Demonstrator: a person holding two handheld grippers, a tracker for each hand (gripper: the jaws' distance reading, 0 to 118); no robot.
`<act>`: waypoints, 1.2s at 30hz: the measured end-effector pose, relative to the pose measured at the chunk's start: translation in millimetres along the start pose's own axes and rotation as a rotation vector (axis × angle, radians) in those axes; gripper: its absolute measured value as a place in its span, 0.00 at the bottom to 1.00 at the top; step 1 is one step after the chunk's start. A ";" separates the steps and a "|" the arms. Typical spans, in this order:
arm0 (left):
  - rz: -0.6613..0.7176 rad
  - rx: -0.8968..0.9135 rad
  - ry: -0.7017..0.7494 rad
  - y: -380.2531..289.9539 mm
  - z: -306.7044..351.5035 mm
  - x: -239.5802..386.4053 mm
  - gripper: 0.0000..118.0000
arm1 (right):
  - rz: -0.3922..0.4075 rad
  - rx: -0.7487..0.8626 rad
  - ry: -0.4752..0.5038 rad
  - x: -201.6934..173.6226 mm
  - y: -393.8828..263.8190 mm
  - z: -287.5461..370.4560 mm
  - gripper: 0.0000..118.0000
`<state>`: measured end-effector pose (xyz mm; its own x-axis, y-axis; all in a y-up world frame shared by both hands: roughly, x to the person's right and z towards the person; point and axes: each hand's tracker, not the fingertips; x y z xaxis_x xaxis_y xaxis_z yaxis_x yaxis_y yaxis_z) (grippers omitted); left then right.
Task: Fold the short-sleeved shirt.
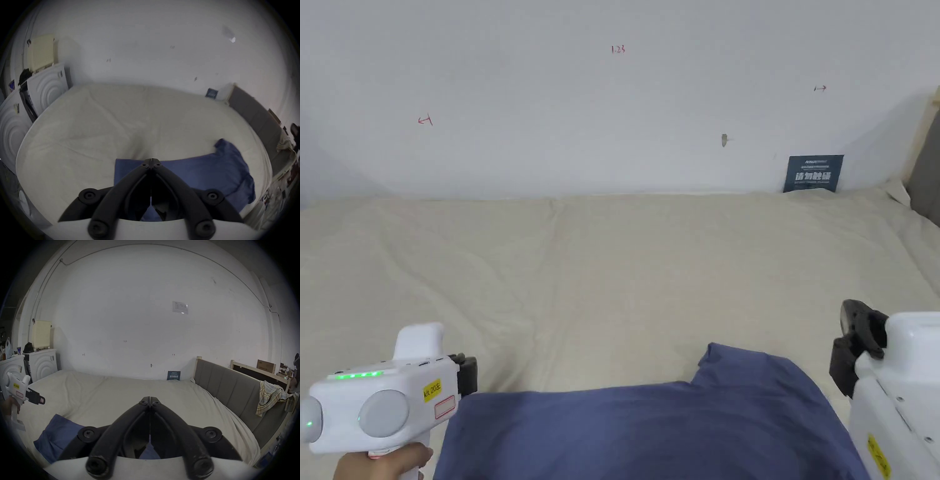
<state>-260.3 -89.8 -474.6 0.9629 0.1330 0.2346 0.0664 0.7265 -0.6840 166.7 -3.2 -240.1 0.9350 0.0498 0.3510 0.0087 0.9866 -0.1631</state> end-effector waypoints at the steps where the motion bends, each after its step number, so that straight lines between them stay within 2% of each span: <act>1: 0.026 -0.031 0.018 2.9 -17.8 -9.8 0.00 | 0.004 -0.015 0.000 0.3 -3.1 -7.0 0.00; 2: 0.043 -0.080 0.028 6.4 -36.6 -20.2 0.06 | 0.009 -0.029 -0.007 0.3 -7.2 -13.8 0.00; 3: 0.068 -0.119 0.032 8.2 -52.8 -28.2 0.25 | 0.014 -0.041 -0.014 -0.7 -10.8 -20.7 0.00; 5: 0.065 -0.226 0.083 8.2 -87.7 -40.8 0.77 | 0.023 -0.076 -0.023 -2.5 -19.0 -36.5 0.00; 6: 0.058 -0.257 0.124 7.0 -101.8 -44.8 0.87 | 0.024 -0.091 -0.026 -1.1 -24.2 -42.0 0.00; 7: 0.027 -0.275 0.147 4.5 -114.8 -47.6 0.89 | 0.025 -0.107 -0.029 -1.7 -29.1 -48.9 0.00; 11: 0.002 -0.347 0.167 -9.0 -160.2 -56.6 0.88 | 0.021 -0.175 -0.046 -0.6 -47.4 -72.5 0.00; 13: 0.001 -0.382 0.172 -18.1 -174.4 -55.1 0.80 | 0.012 -0.199 -0.052 1.1 -55.2 -83.9 0.00; 16: 0.015 -0.372 0.182 -23.0 -183.2 -53.5 0.77 | 0.000 -0.246 -0.055 8.3 -65.2 -100.8 0.00; 18: 0.005 -0.346 0.171 -20.6 -174.1 -50.5 0.49 | -0.013 -0.277 -0.052 16.3 -72.2 -116.2 0.02; 19: 0.005 -0.299 0.133 -21.5 -168.2 -46.8 0.28 | -0.015 -0.318 -0.041 19.8 -76.3 -127.3 0.11; 20: -0.013 -0.304 0.146 -20.9 -161.3 -38.7 0.03 | -0.017 -0.357 -0.032 23.1 -79.9 -140.9 0.37; 21: -0.028 -0.298 0.100 -21.4 -160.7 -35.1 0.03 | -0.032 -0.391 -0.023 25.7 -83.5 -155.0 0.58; 22: -0.021 -0.292 0.084 -22.9 -159.3 -30.4 0.03 | -0.032 -0.450 -0.009 32.6 -90.5 -171.9 0.74; 23: -0.034 -0.295 0.103 -22.9 -156.5 -27.6 0.03 | -0.051 -0.483 -0.001 35.8 -96.9 -188.8 0.78; 26: -0.029 -0.213 0.056 -18.5 -132.6 -23.3 0.03 | -0.069 -0.586 -0.004 42.4 -118.1 -237.3 0.78; 31: 0.033 -0.163 -0.012 -8.1 -99.3 -26.1 0.03 | 0.030 -0.824 0.016 38.7 -166.9 -298.6 0.78; 33: 0.032 -0.158 -0.013 -5.4 -91.9 -26.5 0.03 | 0.006 -0.900 0.007 36.6 -182.3 -309.0 0.78; 34: 0.034 -0.153 -0.016 -4.8 -89.1 -27.3 0.03 | 0.004 -0.924 0.027 37.7 -190.8 -310.2 0.77; 36: 0.047 -0.155 -0.021 -4.3 -87.0 -29.5 0.03 | 0.000 -0.873 0.014 34.4 -189.6 -297.9 0.62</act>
<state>-266.3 -155.5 -538.7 0.9603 0.1800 0.2133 0.0624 0.6064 -0.7927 302.8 -234.9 -471.8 0.9393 0.0423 0.3405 0.2717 0.5141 -0.8136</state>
